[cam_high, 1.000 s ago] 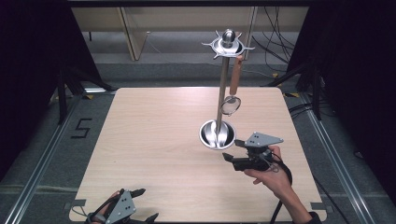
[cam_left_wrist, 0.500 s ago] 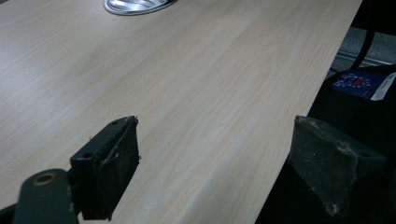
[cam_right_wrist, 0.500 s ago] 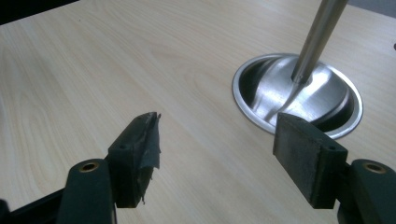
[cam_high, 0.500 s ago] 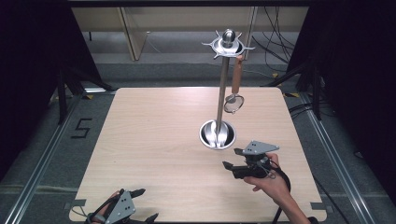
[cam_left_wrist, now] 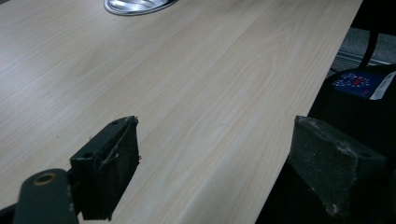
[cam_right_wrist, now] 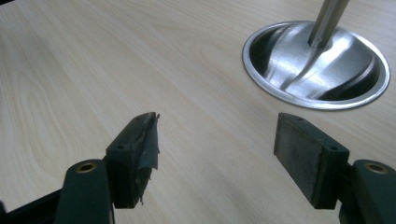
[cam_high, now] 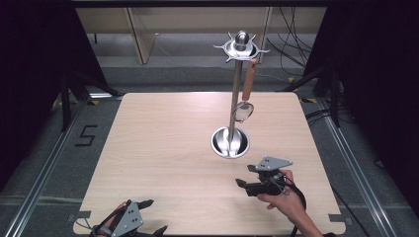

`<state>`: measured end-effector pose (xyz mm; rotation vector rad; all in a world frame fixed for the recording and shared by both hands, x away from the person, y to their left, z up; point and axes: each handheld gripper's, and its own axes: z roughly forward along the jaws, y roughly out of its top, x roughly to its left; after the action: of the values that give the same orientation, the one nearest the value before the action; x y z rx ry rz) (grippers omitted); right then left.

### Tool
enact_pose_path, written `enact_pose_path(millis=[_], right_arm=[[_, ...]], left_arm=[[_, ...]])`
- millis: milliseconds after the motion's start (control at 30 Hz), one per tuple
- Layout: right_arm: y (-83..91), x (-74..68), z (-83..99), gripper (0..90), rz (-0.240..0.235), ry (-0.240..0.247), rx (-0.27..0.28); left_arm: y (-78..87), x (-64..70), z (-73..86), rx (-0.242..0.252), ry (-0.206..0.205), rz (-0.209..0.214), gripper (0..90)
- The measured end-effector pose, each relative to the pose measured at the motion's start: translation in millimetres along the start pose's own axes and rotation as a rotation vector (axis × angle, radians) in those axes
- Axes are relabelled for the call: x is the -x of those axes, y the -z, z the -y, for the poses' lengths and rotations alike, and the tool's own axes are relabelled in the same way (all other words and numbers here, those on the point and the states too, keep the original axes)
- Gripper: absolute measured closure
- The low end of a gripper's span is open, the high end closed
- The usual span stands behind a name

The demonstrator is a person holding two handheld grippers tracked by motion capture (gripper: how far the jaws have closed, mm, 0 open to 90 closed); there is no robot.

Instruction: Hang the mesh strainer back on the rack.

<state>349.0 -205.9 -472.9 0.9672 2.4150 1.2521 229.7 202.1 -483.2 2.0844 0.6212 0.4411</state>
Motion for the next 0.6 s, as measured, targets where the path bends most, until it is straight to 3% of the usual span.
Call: enact_pose_path(millis=[100, 133, 300, 367, 400, 500, 533, 600], right_arm=[[0.5, -1.9, 2.1, 31.4, -0.004, 0.000, -0.003], [0.2, -2.7, 2.8, 31.5, -0.010, -0.006, 0.004], [3.2, -4.7, 6.7, 31.1, -0.007, -0.008, 0.001], [2.9, -4.9, 8.6, 30.8, -0.027, -0.005, -0.003], [4.3, -5.5, 9.9, 30.6, -0.013, -0.011, 0.004], [6.1, -6.5, 11.7, 29.3, -0.032, -0.016, 0.002], [6.7, -7.2, 12.1, 28.6, -0.042, -0.018, 0.011], [7.9, -8.4, 13.2, 28.0, -0.037, -0.005, 0.027]], left_arm=[[-0.7, 0.4, 0.1, 0.003, 0.007, 0.000, 15.2], [0.7, -1.3, -0.1, -0.020, -0.015, -0.003, 15.2], [-0.6, 0.5, 0.2, 0.002, 0.007, 0.001, 15.2], [0.6, -1.1, 0.0, -0.018, -0.013, -0.004, 15.2], [0.4, -0.6, 0.0, -0.013, -0.008, 0.000, 15.2], [-0.6, 0.7, 0.1, 0.000, 0.008, 0.001, 15.2], [0.7, -1.2, -0.1, -0.021, -0.016, -0.001, 15.2], [-0.7, -0.8, 0.6, -0.007, -0.016, -0.012, 15.2]])
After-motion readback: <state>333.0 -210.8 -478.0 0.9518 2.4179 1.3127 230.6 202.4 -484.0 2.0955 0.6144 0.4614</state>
